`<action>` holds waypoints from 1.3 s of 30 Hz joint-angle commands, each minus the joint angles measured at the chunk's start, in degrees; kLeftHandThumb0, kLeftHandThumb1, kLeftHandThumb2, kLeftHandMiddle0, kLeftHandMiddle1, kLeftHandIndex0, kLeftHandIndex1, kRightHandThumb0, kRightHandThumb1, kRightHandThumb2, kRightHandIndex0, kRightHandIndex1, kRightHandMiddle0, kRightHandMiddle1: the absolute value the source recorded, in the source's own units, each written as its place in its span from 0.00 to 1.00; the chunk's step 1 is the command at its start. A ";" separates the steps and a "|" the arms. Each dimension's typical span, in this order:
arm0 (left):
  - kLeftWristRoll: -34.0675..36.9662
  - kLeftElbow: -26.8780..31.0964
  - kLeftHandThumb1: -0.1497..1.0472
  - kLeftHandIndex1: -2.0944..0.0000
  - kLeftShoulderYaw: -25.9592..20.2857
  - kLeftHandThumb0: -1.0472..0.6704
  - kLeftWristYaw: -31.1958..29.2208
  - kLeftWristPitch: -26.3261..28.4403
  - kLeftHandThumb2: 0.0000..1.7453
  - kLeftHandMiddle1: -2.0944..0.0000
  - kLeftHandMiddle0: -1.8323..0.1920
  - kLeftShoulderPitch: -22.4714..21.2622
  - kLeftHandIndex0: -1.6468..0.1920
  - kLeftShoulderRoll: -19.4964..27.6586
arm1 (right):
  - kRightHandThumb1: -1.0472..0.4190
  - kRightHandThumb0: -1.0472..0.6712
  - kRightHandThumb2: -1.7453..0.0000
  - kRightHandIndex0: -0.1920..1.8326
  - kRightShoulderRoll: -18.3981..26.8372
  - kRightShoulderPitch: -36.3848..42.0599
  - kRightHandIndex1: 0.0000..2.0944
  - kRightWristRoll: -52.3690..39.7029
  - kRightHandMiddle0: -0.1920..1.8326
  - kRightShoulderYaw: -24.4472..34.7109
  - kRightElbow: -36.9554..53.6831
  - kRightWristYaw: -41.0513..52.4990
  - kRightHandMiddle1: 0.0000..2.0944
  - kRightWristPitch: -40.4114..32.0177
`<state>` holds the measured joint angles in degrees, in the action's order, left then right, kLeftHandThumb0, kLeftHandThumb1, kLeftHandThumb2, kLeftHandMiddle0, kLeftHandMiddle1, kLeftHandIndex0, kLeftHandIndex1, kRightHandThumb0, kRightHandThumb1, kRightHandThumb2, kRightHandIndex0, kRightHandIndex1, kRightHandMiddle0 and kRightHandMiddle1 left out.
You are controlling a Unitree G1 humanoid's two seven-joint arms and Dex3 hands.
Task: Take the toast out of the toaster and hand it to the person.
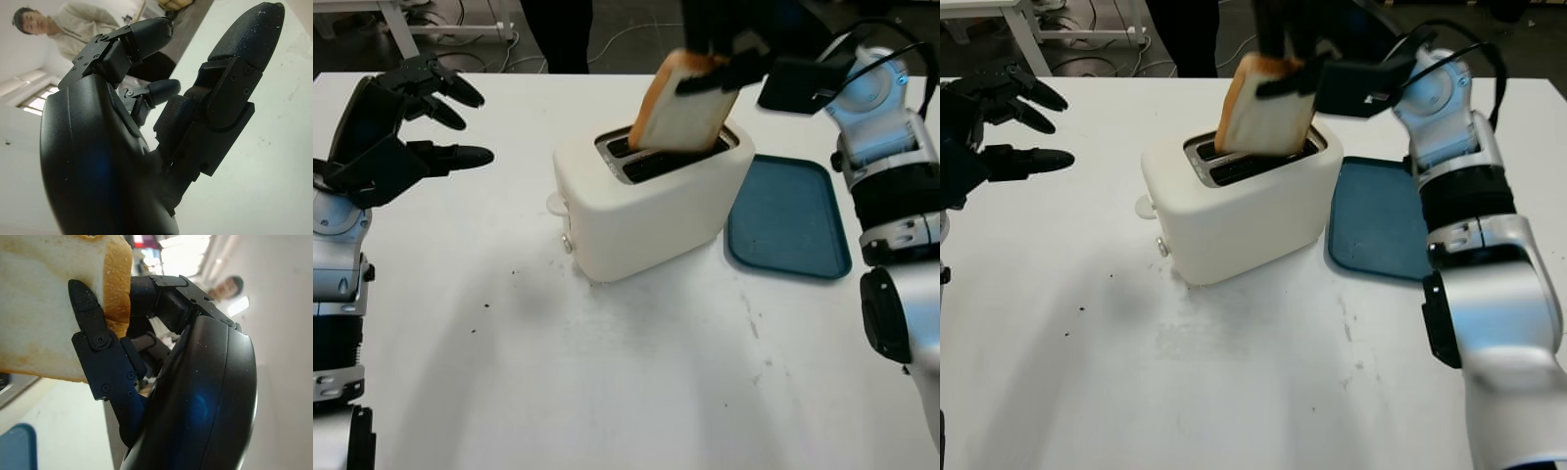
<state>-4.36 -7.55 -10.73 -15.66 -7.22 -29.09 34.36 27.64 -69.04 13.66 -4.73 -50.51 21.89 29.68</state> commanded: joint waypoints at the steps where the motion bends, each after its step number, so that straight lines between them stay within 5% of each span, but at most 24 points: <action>1: -0.15 0.52 0.72 0.43 -0.23 0.00 0.65 0.26 0.00 0.36 0.67 0.62 0.63 0.10 | 0.09 0.39 0.90 0.65 0.17 -2.08 0.83 -0.89 0.56 1.17 -2.36 -2.06 0.83 -0.51; 12: -0.58 1.11 0.72 0.43 -0.12 0.00 0.76 0.91 0.00 0.37 0.67 0.83 0.63 0.22 | 0.09 0.43 0.86 0.63 -2.56 -6.03 0.83 -5.96 0.53 7.07 -11.55 -9.73 0.83 -12.97; 25: -0.53 1.13 0.71 0.43 -0.19 0.00 0.83 0.87 0.00 0.37 0.67 0.99 0.63 0.02 | 0.09 0.48 0.86 0.57 -5.08 -7.20 0.83 -3.44 0.47 6.35 -19.70 -23.51 0.83 -12.62; 39: -0.44 1.63 0.70 0.44 -0.18 0.00 1.14 1.39 0.00 0.37 0.68 1.34 0.63 0.11 | 0.09 0.41 0.89 0.56 -8.90 -7.32 0.83 -1.68 0.47 4.82 -23.80 -24.42 0.83 -13.78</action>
<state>-4.89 -6.48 -10.73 -14.72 -6.12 -28.09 34.36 19.44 -75.00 13.18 -0.66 -74.01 -3.09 16.35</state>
